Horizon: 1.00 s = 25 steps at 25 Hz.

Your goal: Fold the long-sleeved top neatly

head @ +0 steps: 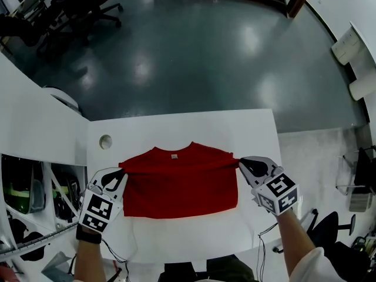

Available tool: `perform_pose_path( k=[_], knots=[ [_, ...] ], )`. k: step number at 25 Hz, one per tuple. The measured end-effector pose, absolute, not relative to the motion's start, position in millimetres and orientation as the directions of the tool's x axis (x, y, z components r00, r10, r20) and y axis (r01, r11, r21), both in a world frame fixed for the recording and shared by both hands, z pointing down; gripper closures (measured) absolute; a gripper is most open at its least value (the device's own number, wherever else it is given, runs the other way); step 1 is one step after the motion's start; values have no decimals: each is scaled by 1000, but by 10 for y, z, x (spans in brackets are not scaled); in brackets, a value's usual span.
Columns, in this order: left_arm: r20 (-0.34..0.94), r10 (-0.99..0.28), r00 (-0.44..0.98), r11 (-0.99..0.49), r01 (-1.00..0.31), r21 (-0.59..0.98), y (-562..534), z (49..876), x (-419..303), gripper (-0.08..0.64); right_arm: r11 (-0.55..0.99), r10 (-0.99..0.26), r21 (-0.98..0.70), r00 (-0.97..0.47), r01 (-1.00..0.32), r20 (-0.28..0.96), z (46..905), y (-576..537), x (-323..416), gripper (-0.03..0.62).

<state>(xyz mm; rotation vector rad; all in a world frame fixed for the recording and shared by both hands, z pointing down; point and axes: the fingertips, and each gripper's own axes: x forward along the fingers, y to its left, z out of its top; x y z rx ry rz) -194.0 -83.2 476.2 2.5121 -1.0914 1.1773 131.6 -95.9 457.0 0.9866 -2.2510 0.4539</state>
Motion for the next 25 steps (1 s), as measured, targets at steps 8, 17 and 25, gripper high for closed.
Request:
perform_pose_path(
  k=[8,17,25],
  knots=[
    [685,-615,391,-643,-751,-149,-1148,4934,-1971,505,620,-546,-63,-487,-782,682,4813,-1237,1325,559],
    [640,-688,342,-557,-814,-163,-1333,4907,-2161,448,581,-596,-32,-451,-814,664,4849,-1463,1385,529],
    [658,-672,340,-564,-811,-157,-1284,5065,-2193,449,586,-593,-34,-457,-809,663,4926,-1483,1332,532]
  ],
)
